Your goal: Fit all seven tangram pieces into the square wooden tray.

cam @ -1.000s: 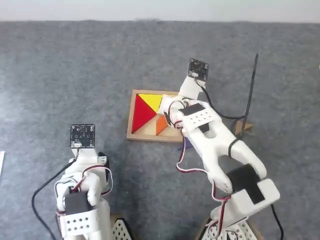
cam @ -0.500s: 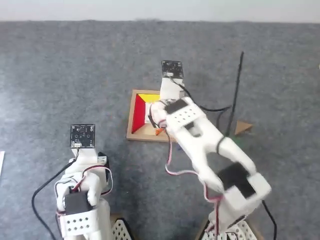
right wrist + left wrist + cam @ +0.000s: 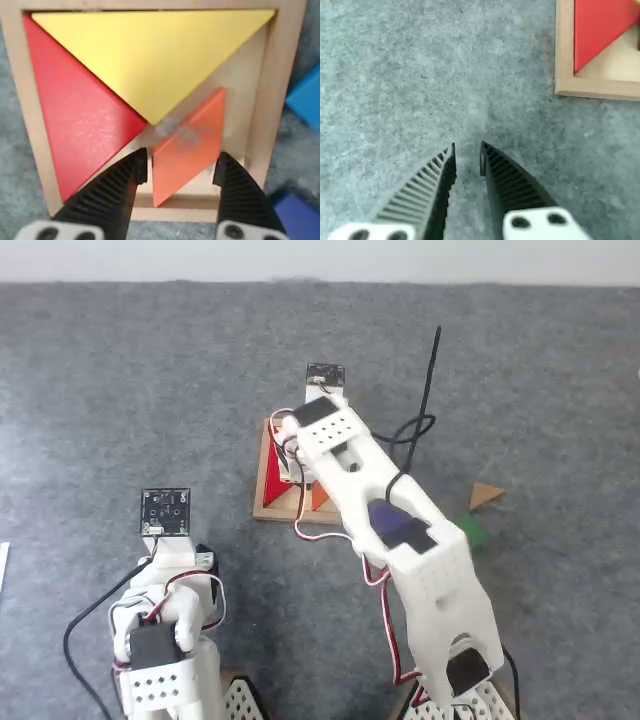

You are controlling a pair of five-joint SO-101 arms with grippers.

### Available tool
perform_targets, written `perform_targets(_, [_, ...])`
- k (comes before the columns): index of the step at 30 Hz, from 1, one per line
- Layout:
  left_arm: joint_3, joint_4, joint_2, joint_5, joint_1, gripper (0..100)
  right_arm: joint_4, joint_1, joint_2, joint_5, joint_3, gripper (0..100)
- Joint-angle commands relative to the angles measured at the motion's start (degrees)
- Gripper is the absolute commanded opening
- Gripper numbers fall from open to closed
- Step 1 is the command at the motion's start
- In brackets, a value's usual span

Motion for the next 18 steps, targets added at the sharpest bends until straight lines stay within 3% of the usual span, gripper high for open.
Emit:
perform_targets(1, [-0.66, 0.18, -1.05, 0.0, 0.18, 8, 4.62, -0.13, 1.19, -0.53, -8.88, 20.2])
perform_targets(9, [-0.66, 0.18, -1.05, 0.0, 0.18, 8, 4.97, 1.1, 4.0, -4.57, -12.22, 20.1])
perform_targets(18, [-0.66, 0.18, -1.05, 0.0, 0.18, 8, 6.55, 1.19, 7.34, -3.16, -12.22, 19.7])
